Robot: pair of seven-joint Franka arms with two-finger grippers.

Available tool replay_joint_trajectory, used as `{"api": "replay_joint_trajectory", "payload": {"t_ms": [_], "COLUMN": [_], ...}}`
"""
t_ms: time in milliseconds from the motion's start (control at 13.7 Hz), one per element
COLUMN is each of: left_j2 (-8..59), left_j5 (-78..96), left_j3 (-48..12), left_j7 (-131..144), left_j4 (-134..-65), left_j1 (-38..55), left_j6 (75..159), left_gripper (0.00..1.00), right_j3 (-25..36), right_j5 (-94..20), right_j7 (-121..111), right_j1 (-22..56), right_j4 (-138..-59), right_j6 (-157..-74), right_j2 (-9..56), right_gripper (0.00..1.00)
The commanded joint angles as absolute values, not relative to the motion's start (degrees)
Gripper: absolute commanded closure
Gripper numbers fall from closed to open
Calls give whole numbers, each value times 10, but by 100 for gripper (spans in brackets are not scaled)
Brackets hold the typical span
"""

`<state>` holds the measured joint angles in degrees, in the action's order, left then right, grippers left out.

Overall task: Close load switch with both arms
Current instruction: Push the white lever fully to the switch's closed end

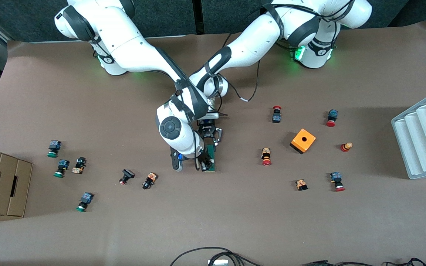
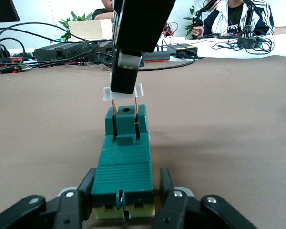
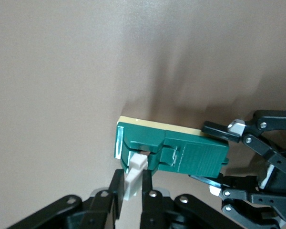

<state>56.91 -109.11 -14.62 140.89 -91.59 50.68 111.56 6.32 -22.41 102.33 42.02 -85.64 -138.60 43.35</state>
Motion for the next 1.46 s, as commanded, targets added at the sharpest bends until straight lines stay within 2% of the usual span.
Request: {"api": "replay_joint_trajectory", "payload": {"t_ms": [0, 220, 1390], "left_j2": [578, 579, 586], "left_j5": [-1101, -1101, -1102], "left_j3": [-149, -149, -149], "left_j7": [1414, 1414, 1414], "left_j4": [-904, -904, -904], "left_j1": [507, 507, 507], "left_j6": [1104, 1105, 1104], "left_gripper": [41, 41, 41], "right_j3": [65, 65, 66], "right_j5": [-242, -242, -241], "right_j7": [1017, 1017, 1016], "right_j1": [413, 408, 398], "right_j4": [-805, -801, -773], "right_j6": [-1394, -1395, -1398], "right_j2": [475, 477, 508], "right_gripper": [79, 76, 75]}}
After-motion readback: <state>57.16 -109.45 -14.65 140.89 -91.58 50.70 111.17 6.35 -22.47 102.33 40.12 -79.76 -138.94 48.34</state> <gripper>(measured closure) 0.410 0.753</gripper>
